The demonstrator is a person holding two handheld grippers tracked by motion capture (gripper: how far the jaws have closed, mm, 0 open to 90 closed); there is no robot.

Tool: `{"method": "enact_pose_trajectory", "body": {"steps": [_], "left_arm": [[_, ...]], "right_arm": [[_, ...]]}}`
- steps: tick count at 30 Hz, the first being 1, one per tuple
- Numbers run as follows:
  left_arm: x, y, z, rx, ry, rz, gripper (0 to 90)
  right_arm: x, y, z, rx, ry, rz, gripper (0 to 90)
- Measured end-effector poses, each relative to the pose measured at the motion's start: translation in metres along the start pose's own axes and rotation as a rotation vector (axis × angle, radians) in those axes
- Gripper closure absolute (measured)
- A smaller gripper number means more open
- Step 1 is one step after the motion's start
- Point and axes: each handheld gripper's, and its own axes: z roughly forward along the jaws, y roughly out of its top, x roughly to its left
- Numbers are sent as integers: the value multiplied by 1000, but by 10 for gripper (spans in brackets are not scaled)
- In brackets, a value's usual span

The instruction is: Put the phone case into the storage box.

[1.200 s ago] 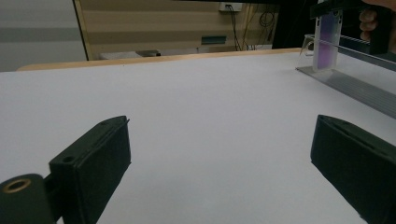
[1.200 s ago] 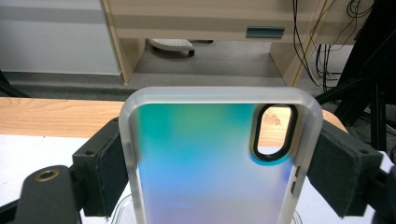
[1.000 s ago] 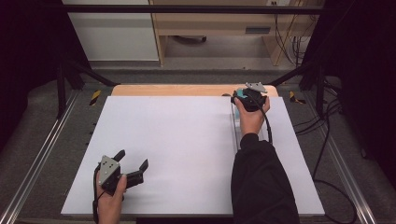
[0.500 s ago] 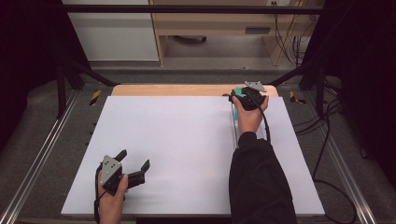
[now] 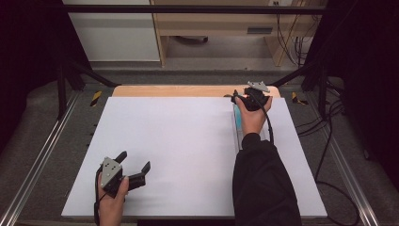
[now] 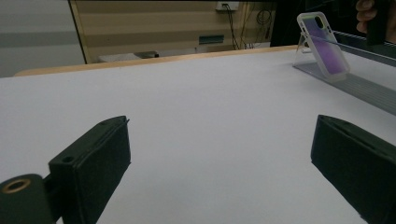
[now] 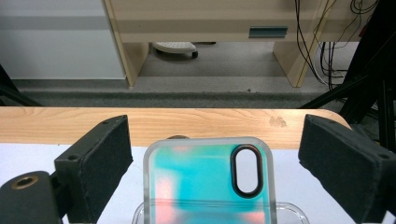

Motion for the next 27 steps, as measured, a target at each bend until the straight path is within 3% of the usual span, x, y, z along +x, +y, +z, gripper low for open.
{"method": "enact_pose_trajectory", "body": {"steps": [6, 13, 19, 24, 27], "left_arm": [[0, 0, 1, 5, -7, 14, 27], [2, 0, 1, 5, -12, 7, 20], [2, 0, 1, 8, -12, 6, 20], [1, 0, 2, 8, -13, 2, 20], [0, -1, 3, 15, -14, 11, 20]], "right_arm": [[-1, 6, -5, 0, 8, -9, 85], [1, 7, -7, 46, 37, -4, 65], [4, 11, -12, 80, 85, 41, 49], [4, 17, -16, 96, 84, 36, 57], [4, 18, -19, 135, 110, 55, 67]]}}
